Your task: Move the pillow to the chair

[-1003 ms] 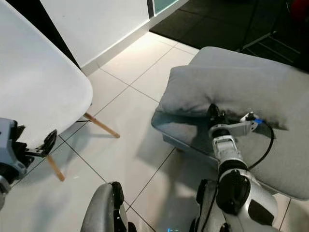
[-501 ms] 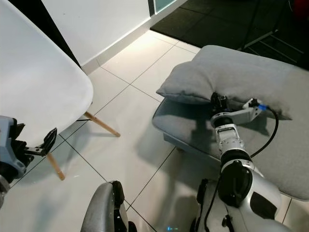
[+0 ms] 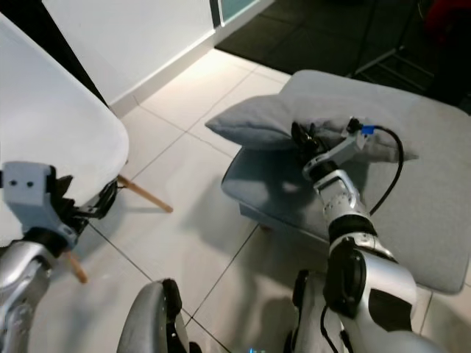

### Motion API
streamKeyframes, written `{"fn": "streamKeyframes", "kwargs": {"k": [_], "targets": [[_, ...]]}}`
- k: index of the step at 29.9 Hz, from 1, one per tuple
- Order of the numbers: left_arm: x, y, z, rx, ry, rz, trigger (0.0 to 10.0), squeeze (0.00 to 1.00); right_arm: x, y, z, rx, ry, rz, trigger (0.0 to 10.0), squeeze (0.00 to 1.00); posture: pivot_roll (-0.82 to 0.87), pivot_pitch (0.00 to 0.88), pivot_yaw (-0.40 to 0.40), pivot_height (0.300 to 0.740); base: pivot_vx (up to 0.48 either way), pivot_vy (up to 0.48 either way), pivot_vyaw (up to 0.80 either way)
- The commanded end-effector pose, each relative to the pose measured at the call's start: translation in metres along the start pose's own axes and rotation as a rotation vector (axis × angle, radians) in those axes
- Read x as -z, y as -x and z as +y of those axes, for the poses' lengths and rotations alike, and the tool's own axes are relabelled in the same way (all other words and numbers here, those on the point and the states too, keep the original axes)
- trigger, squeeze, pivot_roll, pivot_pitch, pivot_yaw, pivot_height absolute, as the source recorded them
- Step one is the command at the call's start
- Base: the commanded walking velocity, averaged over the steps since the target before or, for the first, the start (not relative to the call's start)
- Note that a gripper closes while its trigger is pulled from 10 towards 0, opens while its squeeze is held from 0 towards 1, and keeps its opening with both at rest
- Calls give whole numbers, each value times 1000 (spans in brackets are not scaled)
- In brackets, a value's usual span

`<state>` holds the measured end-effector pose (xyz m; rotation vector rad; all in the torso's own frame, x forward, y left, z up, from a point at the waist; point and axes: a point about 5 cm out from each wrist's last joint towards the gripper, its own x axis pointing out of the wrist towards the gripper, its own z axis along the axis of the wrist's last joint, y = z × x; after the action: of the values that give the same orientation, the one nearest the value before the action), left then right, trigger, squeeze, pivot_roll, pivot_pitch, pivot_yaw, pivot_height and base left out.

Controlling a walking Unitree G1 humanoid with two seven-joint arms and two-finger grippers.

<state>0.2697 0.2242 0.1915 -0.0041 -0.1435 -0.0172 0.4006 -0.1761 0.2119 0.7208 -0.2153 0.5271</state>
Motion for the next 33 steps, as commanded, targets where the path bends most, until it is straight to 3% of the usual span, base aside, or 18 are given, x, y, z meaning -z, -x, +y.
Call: {"fn": "streamKeyframes", "kwargs": {"k": [1, 7, 9, 12, 18, 23, 33], "targets": [[14, -2, -2, -4, 19, 41, 10000, 0, 3, -3, 13, -98, 27, 22, 0, 0, -22, 172, 28, 455, 0, 0, 0], [28, -9, -12, 6, 56, 82, 10000, 0, 10, 0, 27, -179, 24, 59, 0, 0, -66, 120, 26, 469, 0, 0, 0], [36, -14, -19, 5, 67, 94, 10000, 0, 13, 0, 43, -249, 7, 71, 0, 0, -85, 76, 19, 479, 0, 0, 0], [41, -18, -23, 1, 85, 95, 10000, 0, 16, -2, 51, -283, -5, 75, 0, 0, -93, 55, 13, 488, 0, 0, 0], [44, -20, -24, -8, 96, 95, 10000, 0, 19, -3, 54, -292, -10, 81, 0, 0, -98, 46, 10, 498, 0, 0, 0], [51, -21, -17, -44, 95, 93, 10000, 0, 21, 0, 61, -294, -16, 101, 0, 0, -110, 28, 2, 517, 0, 0, 0], [57, -19, -2, -105, 80, 91, 10000, 0, 19, 5, 56, -239, -5, 107, 0, 0, -118, 30, -1, 546, 0, 0, 0]]}}
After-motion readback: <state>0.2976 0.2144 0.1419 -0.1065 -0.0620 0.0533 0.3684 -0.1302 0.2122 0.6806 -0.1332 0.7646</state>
